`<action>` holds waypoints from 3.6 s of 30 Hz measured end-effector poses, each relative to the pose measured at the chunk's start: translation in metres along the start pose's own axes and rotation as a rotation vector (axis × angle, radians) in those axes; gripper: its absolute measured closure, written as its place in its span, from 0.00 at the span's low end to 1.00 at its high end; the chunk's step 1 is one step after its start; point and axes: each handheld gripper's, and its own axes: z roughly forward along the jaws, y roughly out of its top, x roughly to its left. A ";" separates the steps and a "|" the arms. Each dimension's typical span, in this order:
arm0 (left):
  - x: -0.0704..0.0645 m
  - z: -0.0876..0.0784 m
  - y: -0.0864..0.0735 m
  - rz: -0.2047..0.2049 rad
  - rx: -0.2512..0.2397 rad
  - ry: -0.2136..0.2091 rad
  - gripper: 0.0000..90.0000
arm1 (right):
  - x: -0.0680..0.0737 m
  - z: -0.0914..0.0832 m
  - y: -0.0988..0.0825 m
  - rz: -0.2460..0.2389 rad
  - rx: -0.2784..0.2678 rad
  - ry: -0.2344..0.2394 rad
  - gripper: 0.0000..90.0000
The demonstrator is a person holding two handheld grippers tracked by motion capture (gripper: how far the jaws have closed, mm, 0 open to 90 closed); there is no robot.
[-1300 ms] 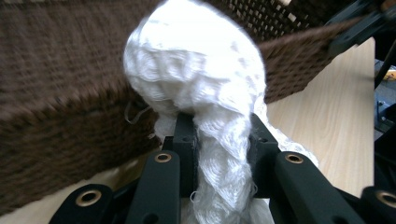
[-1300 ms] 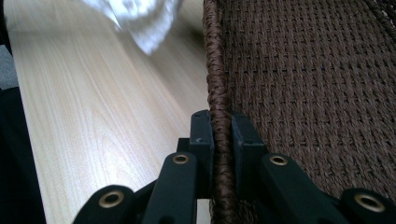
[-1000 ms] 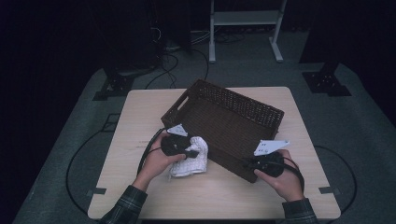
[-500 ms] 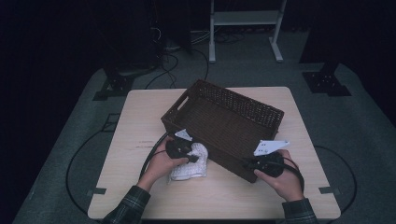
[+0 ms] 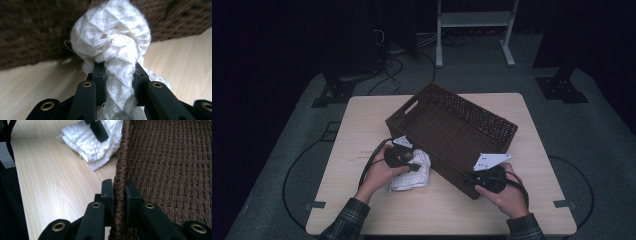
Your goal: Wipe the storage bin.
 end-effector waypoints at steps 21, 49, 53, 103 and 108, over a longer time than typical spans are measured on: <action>-0.027 -0.051 0.022 0.066 -0.196 -0.068 0.78 | 0.007 0.005 0.004 0.002 -0.001 -0.005 0.88; -0.009 0.025 0.002 0.032 0.064 0.008 0.78 | 0.008 0.006 0.004 0.005 0.002 0.007 0.88; -0.009 0.031 -0.001 0.023 0.082 0.008 0.78 | 0.008 0.006 0.005 0.005 0.003 0.005 0.88; -0.044 -0.032 0.027 0.104 -0.138 -0.120 0.78 | 0.008 -0.001 0.007 -0.023 -0.014 0.000 0.80; -0.046 -0.030 0.026 0.118 -0.114 -0.127 0.78 | 0.006 -0.015 0.008 -0.015 -0.035 0.008 0.84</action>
